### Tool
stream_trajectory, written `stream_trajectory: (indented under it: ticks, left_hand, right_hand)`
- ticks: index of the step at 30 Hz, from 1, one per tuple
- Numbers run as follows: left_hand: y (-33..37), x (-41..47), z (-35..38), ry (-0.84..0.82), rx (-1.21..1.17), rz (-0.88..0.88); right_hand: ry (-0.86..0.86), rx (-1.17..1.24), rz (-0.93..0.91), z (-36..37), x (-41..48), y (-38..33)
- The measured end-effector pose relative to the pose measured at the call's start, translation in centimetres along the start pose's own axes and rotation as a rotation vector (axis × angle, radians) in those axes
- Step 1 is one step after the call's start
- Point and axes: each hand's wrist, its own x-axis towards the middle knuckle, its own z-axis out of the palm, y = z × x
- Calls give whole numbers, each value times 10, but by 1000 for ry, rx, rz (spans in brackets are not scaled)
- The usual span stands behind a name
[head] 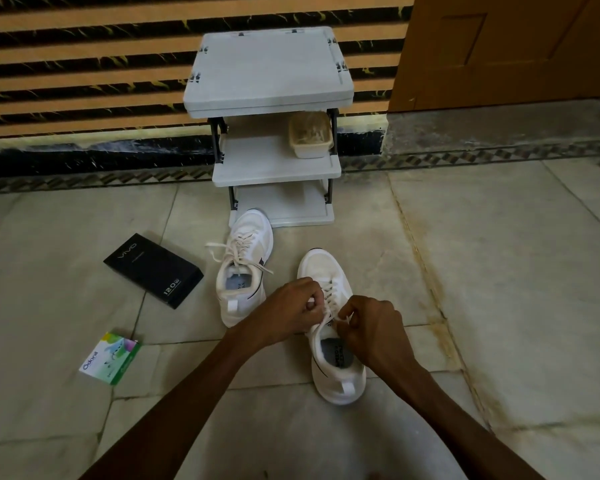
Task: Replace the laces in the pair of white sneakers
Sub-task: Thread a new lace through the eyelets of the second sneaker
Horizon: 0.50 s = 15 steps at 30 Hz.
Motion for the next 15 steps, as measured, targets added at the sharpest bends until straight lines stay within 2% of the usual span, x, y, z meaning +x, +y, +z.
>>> stream_trajectory:
  ticks: [2, 7, 9, 12, 15]
  left_hand:
    - [-2, -1, -1, -7, -39, 5]
    - [3, -6, -4, 97, -186, -21]
    - [6, -6, -11, 72, -221, -22]
    - [10, -6, -17, 14, -139, 19]
    - [13, -6, -16, 18, -105, -19]
  right_hand:
    - [1, 71, 31, 3, -1, 2]
    - [30, 167, 88, 10, -2, 5]
    - [60, 190, 83, 14, -3, 7]
    - [111, 223, 63, 19, -7, 10]
    - [139, 241, 63, 22, -9, 11]
